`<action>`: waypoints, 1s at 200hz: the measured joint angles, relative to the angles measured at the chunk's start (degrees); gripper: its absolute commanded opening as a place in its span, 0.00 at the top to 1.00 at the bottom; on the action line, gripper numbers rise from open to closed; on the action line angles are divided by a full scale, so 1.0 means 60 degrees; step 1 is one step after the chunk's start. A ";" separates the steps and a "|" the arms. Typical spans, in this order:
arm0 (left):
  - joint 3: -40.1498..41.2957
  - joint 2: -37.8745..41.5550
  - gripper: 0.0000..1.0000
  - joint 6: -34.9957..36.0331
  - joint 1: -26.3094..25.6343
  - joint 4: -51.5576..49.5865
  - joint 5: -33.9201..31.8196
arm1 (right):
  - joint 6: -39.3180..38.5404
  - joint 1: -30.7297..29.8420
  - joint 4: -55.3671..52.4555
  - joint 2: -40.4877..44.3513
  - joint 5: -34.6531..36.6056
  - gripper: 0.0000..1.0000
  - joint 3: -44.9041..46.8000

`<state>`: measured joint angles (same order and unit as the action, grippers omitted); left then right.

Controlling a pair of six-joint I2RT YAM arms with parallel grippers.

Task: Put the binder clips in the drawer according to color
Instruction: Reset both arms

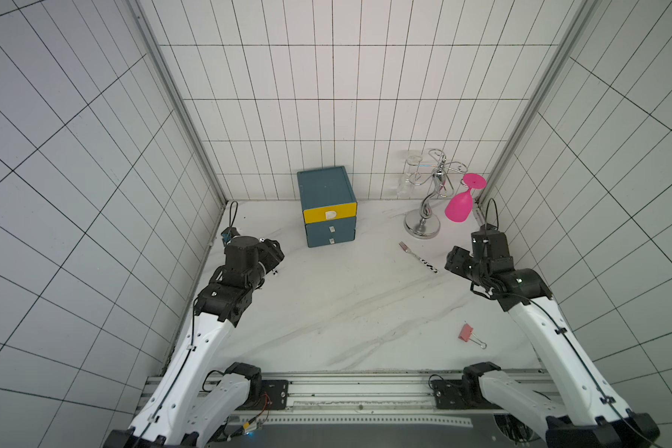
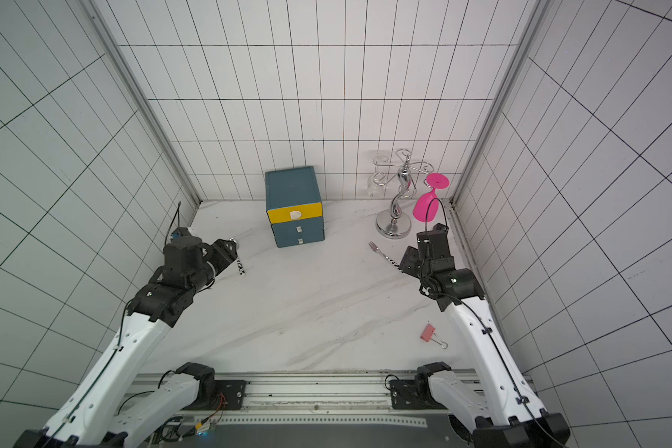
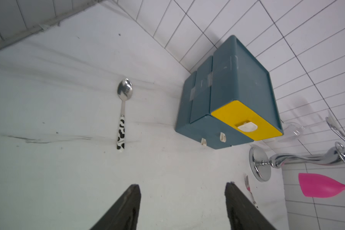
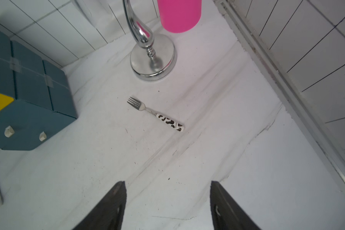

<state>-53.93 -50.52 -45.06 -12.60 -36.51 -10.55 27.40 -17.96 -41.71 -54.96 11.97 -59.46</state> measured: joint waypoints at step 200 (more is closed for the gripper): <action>0.6532 -0.2208 0.02 0.5785 0.1217 1.0054 -0.2881 | -0.3770 0.2080 1.1981 -0.2601 0.2375 0.01 0.6816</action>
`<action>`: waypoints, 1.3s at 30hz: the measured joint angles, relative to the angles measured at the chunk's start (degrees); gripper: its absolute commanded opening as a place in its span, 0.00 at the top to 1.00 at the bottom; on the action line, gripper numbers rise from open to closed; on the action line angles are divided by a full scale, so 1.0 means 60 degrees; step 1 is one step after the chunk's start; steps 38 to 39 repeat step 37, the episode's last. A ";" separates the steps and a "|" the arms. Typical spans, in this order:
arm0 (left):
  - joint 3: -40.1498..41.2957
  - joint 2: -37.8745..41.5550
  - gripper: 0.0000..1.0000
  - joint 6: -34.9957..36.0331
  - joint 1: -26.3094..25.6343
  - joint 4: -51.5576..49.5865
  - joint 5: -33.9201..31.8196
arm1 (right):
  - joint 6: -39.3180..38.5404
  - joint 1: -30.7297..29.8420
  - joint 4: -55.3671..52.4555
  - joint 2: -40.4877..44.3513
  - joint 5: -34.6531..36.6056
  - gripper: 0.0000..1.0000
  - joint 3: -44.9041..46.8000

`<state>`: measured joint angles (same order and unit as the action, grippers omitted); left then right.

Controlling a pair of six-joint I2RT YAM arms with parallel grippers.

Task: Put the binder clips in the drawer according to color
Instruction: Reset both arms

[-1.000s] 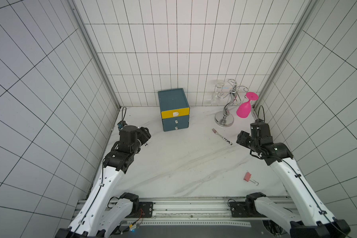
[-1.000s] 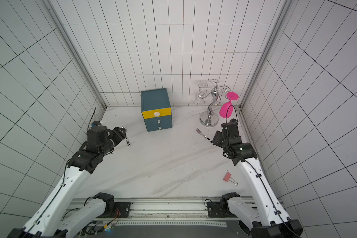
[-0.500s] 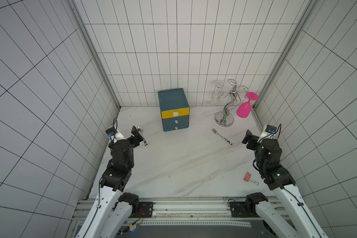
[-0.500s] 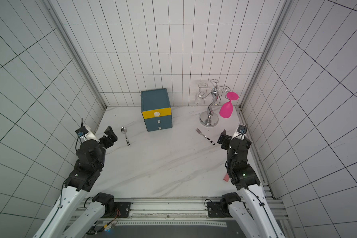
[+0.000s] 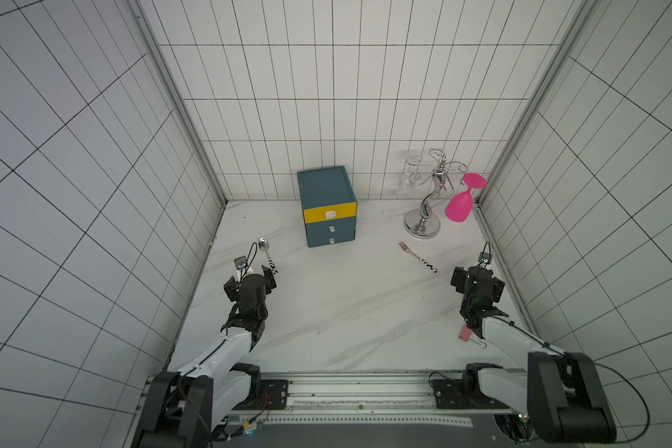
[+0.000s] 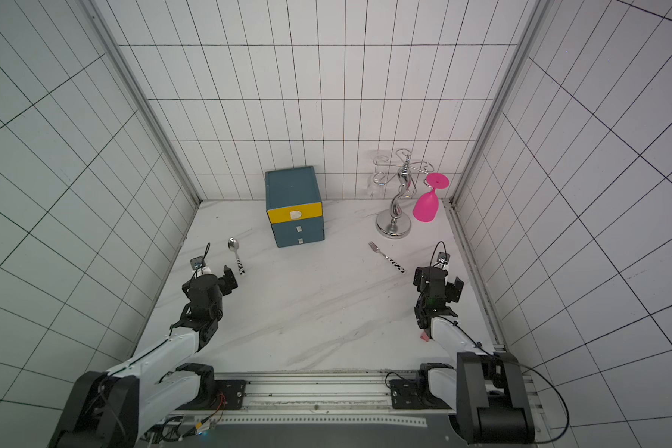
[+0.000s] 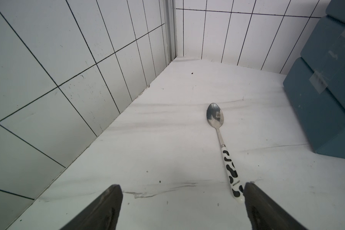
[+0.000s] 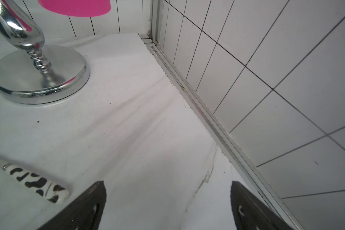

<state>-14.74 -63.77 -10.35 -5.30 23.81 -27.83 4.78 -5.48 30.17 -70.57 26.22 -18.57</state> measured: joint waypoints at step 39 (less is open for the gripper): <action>-0.1596 -0.4419 0.02 0.0291 0.0794 0.3625 0.1468 | -0.0295 0.0790 0.2998 -0.2973 -0.2430 0.01 -0.0871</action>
